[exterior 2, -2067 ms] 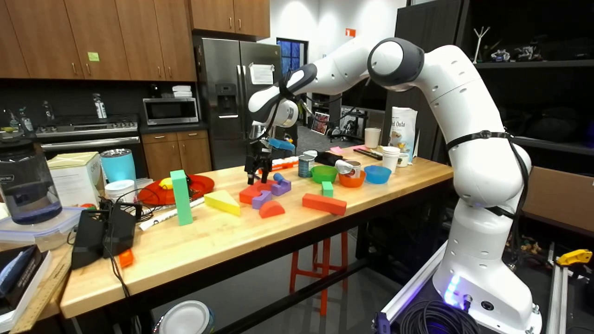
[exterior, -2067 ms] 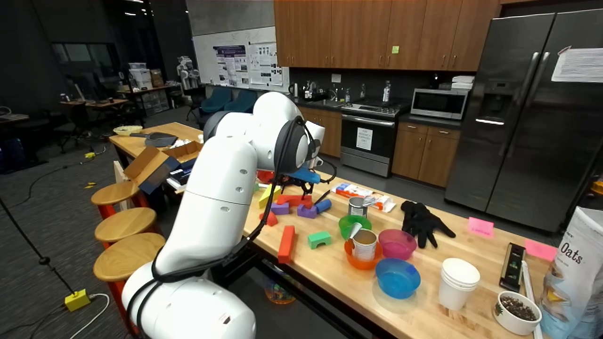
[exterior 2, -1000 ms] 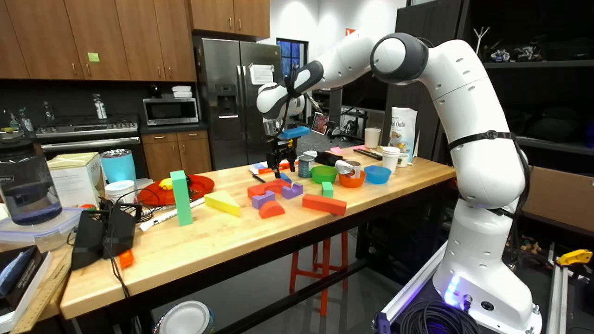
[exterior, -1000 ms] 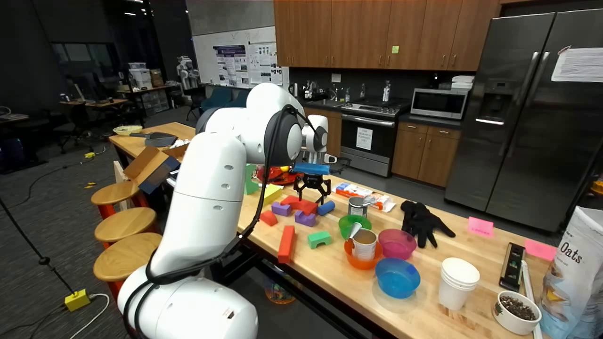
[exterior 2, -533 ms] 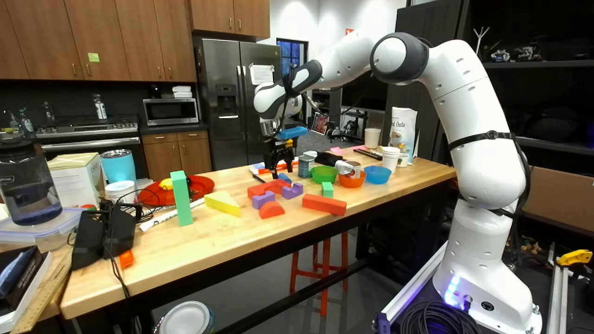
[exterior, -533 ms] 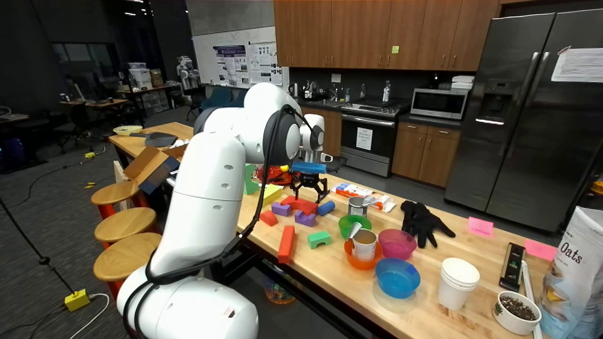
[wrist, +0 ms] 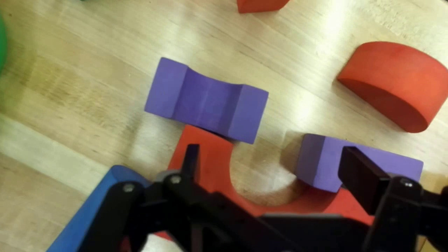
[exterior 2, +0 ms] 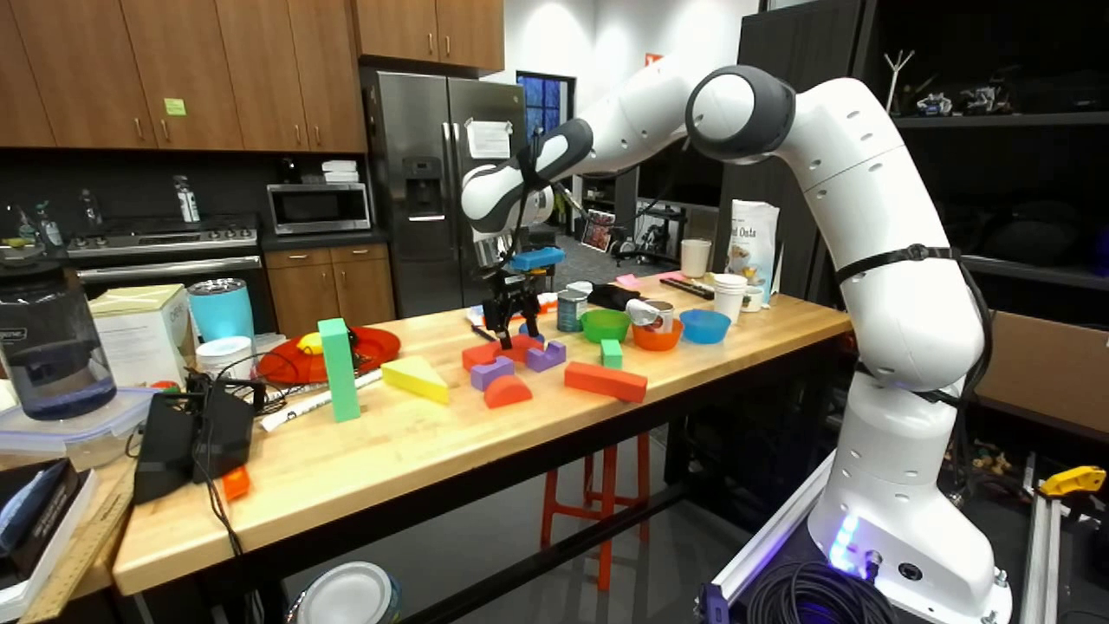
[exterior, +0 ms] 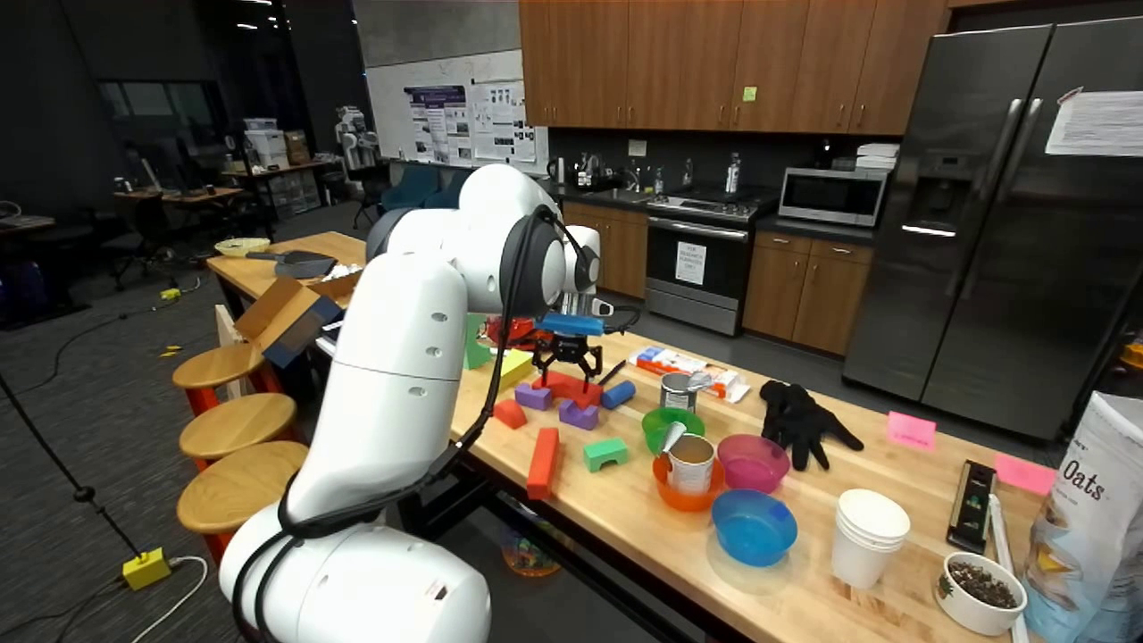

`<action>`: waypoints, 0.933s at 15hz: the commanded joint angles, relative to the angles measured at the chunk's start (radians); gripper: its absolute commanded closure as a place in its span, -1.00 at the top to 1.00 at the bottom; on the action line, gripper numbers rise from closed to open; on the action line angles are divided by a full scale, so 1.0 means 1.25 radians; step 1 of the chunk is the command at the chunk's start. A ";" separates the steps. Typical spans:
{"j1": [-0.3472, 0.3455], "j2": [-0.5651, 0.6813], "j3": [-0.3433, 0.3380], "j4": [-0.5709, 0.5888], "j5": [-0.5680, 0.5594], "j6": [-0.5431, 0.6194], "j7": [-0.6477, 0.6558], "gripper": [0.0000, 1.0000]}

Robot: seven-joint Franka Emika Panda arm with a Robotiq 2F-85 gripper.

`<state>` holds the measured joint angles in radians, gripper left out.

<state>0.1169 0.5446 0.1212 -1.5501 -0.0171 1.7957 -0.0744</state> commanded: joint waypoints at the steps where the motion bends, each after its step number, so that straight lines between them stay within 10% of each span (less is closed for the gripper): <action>1: 0.006 0.013 0.000 0.021 0.005 -0.041 -0.010 1.00; 14: 0.112 -0.097 -0.029 -0.178 -0.450 0.149 0.014 1.00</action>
<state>0.2283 0.5030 0.1130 -1.6727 -0.4638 1.8949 -0.0790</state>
